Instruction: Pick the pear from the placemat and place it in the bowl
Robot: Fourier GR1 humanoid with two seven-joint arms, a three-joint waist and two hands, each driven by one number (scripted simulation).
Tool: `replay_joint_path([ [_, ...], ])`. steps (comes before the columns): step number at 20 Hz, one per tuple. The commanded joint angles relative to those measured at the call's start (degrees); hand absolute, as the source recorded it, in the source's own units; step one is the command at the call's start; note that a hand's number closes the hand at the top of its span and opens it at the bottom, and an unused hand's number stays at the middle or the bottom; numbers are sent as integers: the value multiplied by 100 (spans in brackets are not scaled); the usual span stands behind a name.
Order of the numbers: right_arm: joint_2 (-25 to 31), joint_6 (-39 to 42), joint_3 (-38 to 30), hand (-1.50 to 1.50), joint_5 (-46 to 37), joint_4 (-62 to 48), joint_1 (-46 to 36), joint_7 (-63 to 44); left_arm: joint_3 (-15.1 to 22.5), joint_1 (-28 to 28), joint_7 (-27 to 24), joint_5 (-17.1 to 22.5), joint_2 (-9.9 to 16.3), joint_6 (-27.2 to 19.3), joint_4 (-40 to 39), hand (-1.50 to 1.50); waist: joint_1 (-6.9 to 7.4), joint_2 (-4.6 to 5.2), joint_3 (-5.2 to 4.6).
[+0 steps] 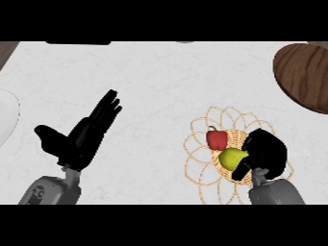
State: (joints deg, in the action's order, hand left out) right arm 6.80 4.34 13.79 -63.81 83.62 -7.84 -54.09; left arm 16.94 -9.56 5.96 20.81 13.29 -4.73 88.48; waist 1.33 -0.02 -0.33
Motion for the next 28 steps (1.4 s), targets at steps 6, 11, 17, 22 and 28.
replay_joint_path([
  [6,1114,635,-193,150,564,-391,-1186,2261,-137,286,-98,-45,-13,110,-7,0,-87,3,34],
  [11,1235,978,-446,150,706,875,-1325,2034,-276,95,103,-87,-31,73,56,0,-140,-13,32],
  [17,1482,1554,-614,150,565,2823,-1048,1297,-326,18,65,-79,-146,209,-211,0,-227,-29,29],
  [22,1314,1665,-1048,150,563,2004,-2176,1298,-345,88,-26,-295,-266,310,-134,0,-100,4,31],
  [28,1872,1470,-2055,150,928,1330,-2386,2061,-345,233,-82,-500,-387,369,-141,0,-112,6,33],
])
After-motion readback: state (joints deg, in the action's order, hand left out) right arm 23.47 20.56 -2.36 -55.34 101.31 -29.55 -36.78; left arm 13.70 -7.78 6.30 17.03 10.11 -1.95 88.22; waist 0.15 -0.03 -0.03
